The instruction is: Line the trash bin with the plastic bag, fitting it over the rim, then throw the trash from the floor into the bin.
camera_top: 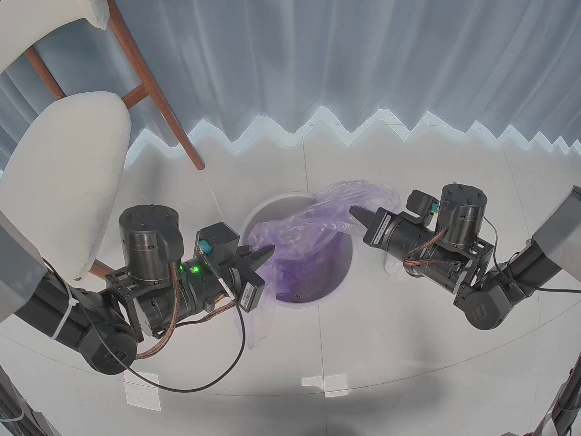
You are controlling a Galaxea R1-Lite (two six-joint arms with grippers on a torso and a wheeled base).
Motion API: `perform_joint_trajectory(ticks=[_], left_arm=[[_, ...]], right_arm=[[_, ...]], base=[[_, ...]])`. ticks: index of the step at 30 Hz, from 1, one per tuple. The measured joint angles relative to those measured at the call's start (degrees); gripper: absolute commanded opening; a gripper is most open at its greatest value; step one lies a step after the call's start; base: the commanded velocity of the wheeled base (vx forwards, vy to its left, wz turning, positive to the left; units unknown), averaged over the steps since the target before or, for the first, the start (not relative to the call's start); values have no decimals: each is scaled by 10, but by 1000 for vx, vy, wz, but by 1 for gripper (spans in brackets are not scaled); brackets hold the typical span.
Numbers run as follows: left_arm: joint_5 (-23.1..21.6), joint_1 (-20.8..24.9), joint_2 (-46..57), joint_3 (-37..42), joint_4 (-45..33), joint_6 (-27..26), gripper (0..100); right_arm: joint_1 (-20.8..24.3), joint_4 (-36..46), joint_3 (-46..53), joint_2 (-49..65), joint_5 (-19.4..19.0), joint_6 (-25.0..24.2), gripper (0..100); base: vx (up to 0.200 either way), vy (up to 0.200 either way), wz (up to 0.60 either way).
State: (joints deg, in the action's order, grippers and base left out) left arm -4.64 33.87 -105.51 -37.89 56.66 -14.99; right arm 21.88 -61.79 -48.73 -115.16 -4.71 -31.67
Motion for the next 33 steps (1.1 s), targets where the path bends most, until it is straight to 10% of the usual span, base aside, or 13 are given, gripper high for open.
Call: perform_joint_trajectory(ticks=[13,33], left_arm=[[4,69,-30,-10,1,0,0],[20,126,-137,-55,5,1,0]], right_arm=[[-63,-23,-25,-17,-160,170,0],[-125,-37,-35,-59,-252,207,0]], base=[[0,0,0],[0,0,0]])
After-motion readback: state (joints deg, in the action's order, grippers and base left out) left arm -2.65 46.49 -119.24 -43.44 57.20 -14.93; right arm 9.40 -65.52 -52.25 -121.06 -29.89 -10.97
